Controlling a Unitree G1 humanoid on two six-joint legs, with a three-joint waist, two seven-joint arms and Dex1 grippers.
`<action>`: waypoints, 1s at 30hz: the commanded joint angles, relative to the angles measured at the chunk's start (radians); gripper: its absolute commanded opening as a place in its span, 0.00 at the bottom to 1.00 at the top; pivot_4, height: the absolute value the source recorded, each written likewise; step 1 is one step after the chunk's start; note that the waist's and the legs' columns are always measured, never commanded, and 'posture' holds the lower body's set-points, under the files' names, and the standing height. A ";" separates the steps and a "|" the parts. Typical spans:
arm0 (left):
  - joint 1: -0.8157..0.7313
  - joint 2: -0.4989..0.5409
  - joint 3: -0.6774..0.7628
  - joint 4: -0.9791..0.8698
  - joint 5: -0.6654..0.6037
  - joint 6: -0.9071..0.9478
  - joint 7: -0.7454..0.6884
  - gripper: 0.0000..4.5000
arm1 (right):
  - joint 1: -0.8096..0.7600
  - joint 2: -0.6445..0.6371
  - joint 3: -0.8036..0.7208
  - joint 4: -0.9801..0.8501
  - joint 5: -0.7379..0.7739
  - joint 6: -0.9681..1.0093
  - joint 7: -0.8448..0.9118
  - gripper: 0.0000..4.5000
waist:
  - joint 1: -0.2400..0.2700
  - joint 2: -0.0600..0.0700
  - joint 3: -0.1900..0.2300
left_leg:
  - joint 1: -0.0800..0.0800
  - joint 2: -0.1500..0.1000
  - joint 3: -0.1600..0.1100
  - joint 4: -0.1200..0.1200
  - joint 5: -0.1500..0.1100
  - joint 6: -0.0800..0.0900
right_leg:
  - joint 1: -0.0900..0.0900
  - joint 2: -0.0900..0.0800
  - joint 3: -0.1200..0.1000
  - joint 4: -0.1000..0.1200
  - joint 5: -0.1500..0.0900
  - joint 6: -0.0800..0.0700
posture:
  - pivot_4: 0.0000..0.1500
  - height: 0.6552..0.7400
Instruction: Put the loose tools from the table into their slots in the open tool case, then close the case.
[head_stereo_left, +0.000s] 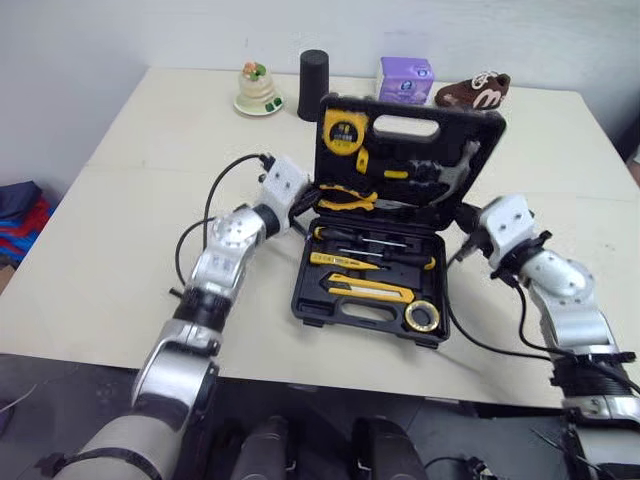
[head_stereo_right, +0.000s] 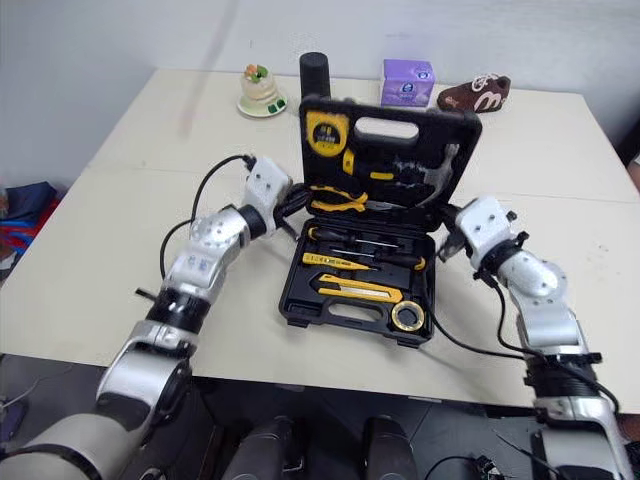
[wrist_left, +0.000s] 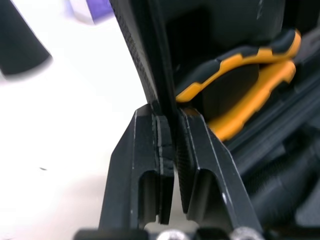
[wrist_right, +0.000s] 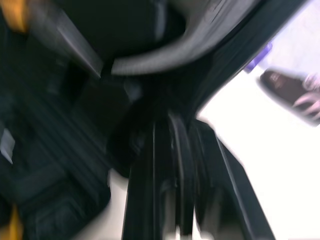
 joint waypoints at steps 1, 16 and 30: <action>0.064 0.084 0.068 -0.060 0.034 -0.086 0.030 0.00 | 0.061 -0.099 -0.067 0.127 -0.135 -0.162 -0.128 0.00 | 0.000 0.000 0.000 | 0.000 0.000 0.000 0.001 0.000 0.000 | 0.001 0.000 -0.001 0.000 0.000 0.000 | 1.00 0.98; 0.297 0.219 0.173 -0.221 -0.199 0.111 -0.230 0.79 | 0.422 -0.135 -0.235 -0.108 0.230 -0.006 0.112 0.80 | 0.001 0.001 0.000 | 0.017 0.002 -0.010 -0.002 -0.001 -0.001 | 0.027 0.001 -0.003 -0.011 0.000 0.000 | 1.00 0.98; 0.109 0.218 0.165 -0.047 -0.213 0.222 -0.353 0.61 | 0.874 -0.181 -0.263 -0.665 0.545 0.419 0.473 0.28 | 0.031 0.000 0.000 | 0.018 0.001 -0.015 -0.001 -0.003 0.000 | 0.032 -0.006 -0.007 -0.016 0.000 0.000 | 1.00 0.98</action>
